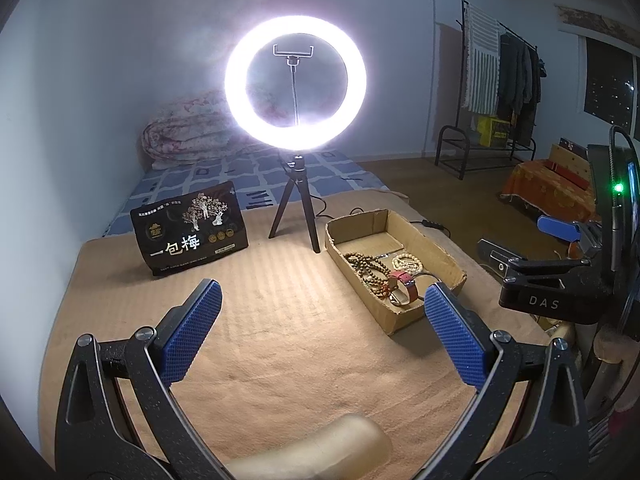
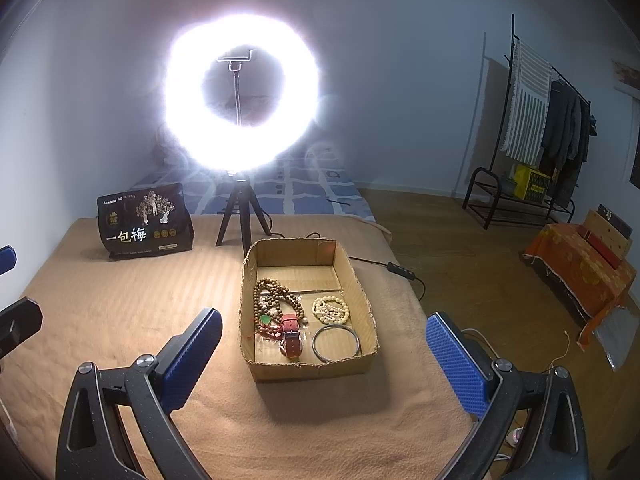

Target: Organize jewelry

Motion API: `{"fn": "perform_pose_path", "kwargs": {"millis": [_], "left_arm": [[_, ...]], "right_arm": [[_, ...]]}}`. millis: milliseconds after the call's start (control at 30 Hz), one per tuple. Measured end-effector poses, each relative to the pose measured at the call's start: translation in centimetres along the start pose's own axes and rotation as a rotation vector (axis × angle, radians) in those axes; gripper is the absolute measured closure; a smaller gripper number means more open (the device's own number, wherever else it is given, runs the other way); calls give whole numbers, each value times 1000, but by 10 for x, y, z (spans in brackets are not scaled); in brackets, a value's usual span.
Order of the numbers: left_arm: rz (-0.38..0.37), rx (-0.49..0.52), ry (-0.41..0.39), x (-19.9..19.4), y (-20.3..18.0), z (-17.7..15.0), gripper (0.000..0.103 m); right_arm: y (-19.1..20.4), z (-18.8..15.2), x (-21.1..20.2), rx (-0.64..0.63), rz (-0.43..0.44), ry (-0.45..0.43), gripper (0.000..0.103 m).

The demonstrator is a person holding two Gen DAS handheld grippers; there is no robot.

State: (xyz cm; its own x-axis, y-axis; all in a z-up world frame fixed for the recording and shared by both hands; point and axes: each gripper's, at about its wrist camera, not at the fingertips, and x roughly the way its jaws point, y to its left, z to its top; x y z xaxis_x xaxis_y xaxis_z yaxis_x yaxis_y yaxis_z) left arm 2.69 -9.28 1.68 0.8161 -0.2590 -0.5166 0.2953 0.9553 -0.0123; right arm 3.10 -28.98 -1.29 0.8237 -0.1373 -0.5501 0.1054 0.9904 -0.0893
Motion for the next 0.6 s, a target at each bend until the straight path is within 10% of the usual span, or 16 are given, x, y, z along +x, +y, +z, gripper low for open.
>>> {"fn": "perform_pose_path", "kwargs": {"millis": [600], "left_arm": [[9, 11, -16, 0, 2, 5, 0]], "right_arm": [[0, -3, 1, -5, 2, 3, 0]]}}
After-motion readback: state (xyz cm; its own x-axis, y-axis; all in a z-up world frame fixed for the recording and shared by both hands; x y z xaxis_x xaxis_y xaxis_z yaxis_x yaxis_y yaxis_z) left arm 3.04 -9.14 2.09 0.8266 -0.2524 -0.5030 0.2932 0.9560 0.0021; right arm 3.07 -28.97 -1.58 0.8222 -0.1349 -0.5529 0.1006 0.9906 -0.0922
